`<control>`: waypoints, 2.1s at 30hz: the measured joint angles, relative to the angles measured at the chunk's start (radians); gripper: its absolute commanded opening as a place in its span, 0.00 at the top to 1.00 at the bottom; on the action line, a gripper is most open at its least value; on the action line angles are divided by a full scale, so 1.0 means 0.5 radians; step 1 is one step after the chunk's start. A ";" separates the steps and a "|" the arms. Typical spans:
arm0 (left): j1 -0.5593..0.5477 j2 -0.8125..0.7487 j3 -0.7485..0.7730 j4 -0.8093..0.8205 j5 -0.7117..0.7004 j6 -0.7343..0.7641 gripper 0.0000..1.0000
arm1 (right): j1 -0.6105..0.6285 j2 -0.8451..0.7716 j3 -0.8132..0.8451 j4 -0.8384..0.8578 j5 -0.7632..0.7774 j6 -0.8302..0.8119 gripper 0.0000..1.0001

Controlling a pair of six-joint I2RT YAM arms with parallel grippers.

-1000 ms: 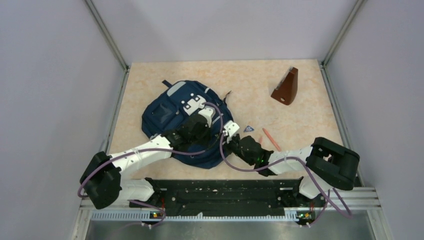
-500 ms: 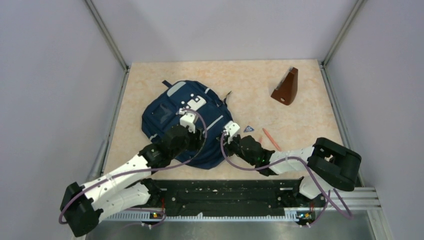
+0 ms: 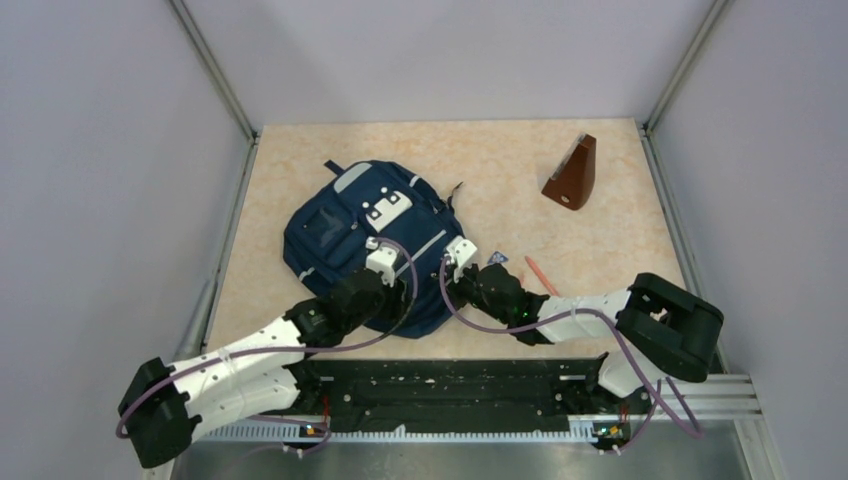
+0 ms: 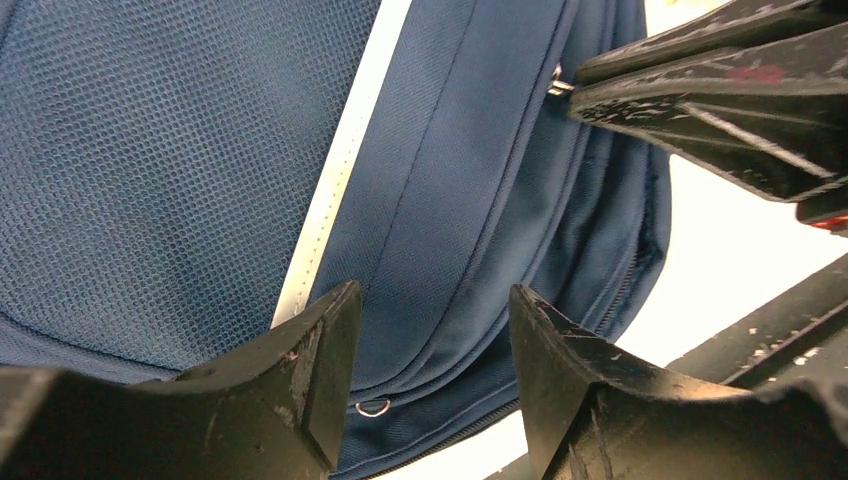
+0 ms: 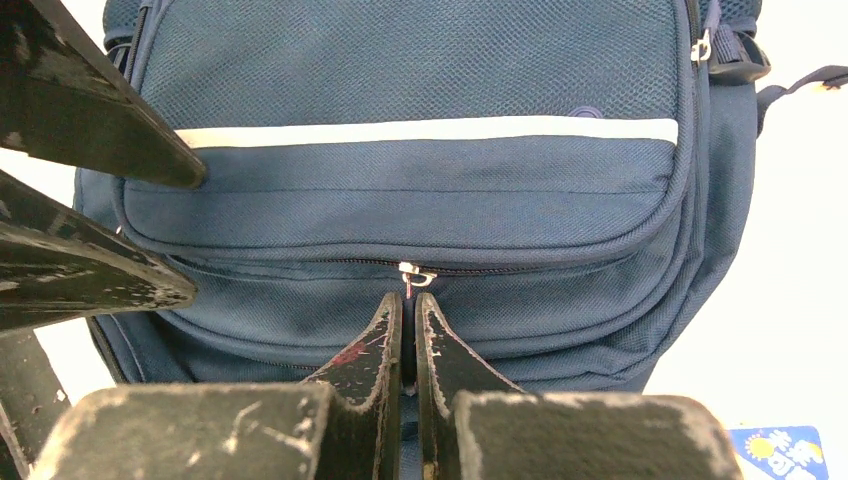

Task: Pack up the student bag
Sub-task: Unzip the student bag at the center of the board.

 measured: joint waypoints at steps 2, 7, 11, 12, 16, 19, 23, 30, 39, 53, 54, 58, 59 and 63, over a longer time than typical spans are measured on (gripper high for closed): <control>-0.015 0.071 0.001 0.006 -0.035 0.027 0.41 | -0.001 0.000 0.001 -0.009 -0.008 0.000 1.00; -0.091 0.242 0.027 0.037 -0.140 0.112 0.89 | -0.002 0.000 0.013 -0.038 -0.011 0.000 1.00; -0.123 0.309 0.046 0.077 -0.178 0.157 1.00 | -0.005 0.000 0.026 -0.041 -0.013 -0.006 1.00; -0.124 0.314 0.046 0.082 -0.179 0.158 1.00 | -0.006 0.000 0.026 -0.042 -0.014 -0.011 1.00; -0.124 0.321 0.053 0.115 -0.178 0.155 1.00 | -0.014 0.000 0.026 -0.041 -0.042 -0.042 1.00; -0.127 0.356 0.083 0.152 -0.185 0.140 1.00 | -0.021 0.000 0.025 -0.031 -0.084 -0.056 1.00; -0.133 0.464 0.150 0.276 -0.174 0.137 1.00 | -0.011 0.000 0.018 -0.004 -0.159 -0.069 1.00; -0.118 0.594 0.301 0.346 -0.132 0.131 0.76 | 0.049 -0.001 -0.076 0.127 -0.247 -0.052 1.00; 0.031 0.348 0.459 0.114 -0.270 0.107 0.37 | 0.123 -0.011 -0.124 0.201 -0.192 -0.049 1.00; 0.375 0.412 0.390 -0.002 0.078 -0.064 0.34 | 0.198 0.022 -0.124 0.258 -0.089 -0.020 1.00; 0.379 0.448 0.381 0.015 0.112 -0.072 0.34 | 0.203 0.031 -0.124 0.260 -0.085 -0.017 1.00; 0.391 0.571 0.362 0.066 0.167 -0.097 0.35 | 0.226 0.064 -0.124 0.288 -0.058 -0.007 1.00; 0.394 0.597 0.357 0.082 0.180 -0.106 0.36 | 0.228 0.071 -0.124 0.291 -0.053 -0.002 1.00; 0.404 0.681 0.354 0.155 0.258 -0.132 0.51 | 0.236 0.095 -0.124 0.293 -0.028 0.006 1.00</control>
